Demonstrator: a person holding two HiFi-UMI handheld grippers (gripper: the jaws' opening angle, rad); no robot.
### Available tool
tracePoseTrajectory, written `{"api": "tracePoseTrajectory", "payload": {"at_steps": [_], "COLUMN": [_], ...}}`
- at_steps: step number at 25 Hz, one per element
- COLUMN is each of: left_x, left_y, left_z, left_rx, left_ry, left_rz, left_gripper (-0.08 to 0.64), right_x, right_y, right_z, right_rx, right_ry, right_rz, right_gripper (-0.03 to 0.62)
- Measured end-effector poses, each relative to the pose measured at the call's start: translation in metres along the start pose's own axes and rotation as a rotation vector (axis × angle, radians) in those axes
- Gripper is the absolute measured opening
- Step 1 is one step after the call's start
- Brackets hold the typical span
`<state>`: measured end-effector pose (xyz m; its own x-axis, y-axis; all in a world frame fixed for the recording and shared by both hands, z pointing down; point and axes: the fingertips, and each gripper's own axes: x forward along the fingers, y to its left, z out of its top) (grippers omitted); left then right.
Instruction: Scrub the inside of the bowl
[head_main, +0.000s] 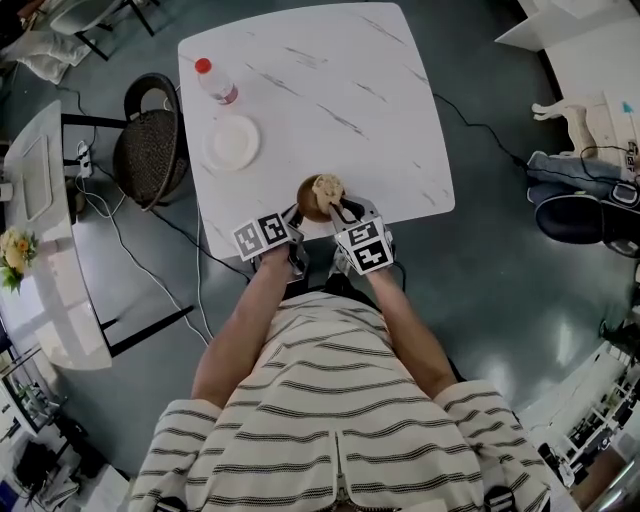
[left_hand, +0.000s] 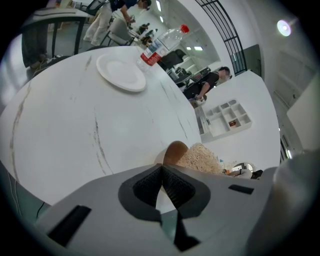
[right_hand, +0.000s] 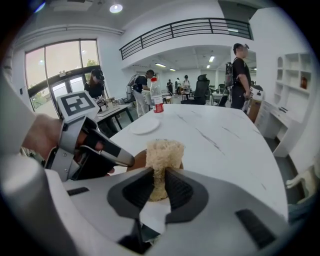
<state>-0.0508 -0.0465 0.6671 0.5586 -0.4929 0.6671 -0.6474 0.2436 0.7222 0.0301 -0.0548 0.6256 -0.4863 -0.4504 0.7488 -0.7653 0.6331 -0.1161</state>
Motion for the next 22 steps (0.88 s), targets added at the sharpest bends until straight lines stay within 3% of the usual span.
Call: {"api": "tracePoseTrajectory", "payload": {"at_steps": [22], "left_x": [-0.002], "left_y": [-0.002], "left_z": [-0.005], "left_rx": [0.030], "left_ry": [0.007], "left_rz": [0.000], "left_gripper": [0.008], "right_x": [0.020], "right_y": [-0.001], "right_z": [0.022], "right_rx": [0.034], "right_ry": [-0.037], "right_rz": [0.001], "right_gripper": [0.074]}}
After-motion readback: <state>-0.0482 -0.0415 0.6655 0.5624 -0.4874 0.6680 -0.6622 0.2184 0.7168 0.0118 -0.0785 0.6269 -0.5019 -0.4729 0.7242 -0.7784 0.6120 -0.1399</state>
